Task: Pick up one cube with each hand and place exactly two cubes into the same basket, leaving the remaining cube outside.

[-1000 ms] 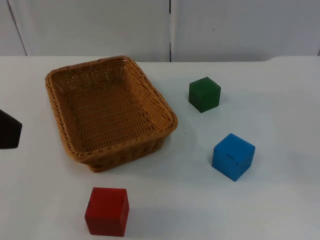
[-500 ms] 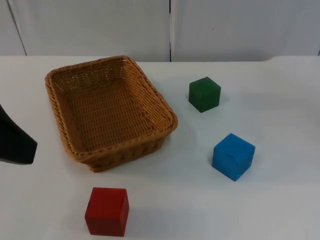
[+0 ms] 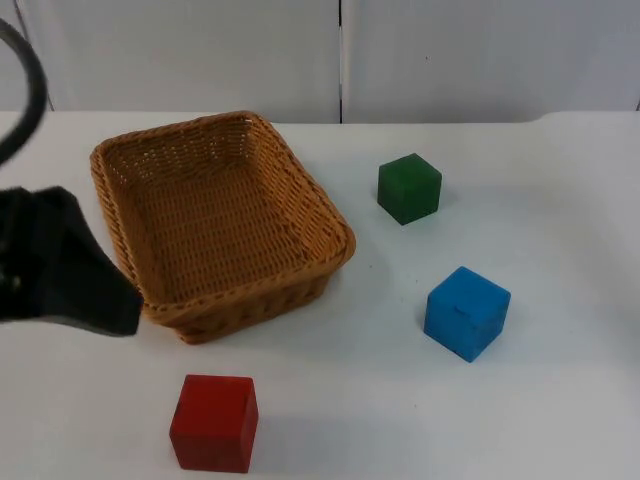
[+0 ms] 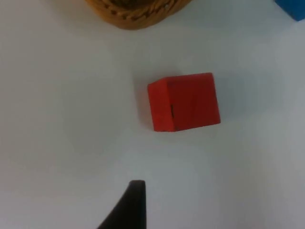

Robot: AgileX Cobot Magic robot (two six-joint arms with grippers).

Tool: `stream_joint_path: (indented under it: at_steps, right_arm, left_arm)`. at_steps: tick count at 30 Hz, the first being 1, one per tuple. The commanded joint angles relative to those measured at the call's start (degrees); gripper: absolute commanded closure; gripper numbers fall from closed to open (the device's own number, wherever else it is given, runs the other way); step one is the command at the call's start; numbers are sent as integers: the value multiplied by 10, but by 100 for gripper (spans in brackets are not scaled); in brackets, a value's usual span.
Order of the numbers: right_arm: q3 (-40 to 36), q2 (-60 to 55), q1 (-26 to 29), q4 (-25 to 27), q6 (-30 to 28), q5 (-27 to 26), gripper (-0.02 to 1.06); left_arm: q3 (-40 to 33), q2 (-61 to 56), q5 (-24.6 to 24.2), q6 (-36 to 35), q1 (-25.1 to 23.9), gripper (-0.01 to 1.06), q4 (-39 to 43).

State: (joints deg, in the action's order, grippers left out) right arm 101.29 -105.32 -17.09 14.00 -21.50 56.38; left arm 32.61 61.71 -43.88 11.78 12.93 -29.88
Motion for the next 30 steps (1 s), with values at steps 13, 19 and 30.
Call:
stream_joint_path:
  at_steps: [13, 19, 30]
  right_arm:
    - [51, -115, -31, -33, 8, -22, 1]
    - [105, -168, -31, -34, 11, -16, 1]
    - [240, -297, -67, -123, 111, 8, 1]
  left_arm:
    - [3, 153, 152, -81, 120, 0, 36]
    - [3, 229, 202, -97, 154, 0, 34]
    - [3, 291, 263, -122, 170, 0, 36]
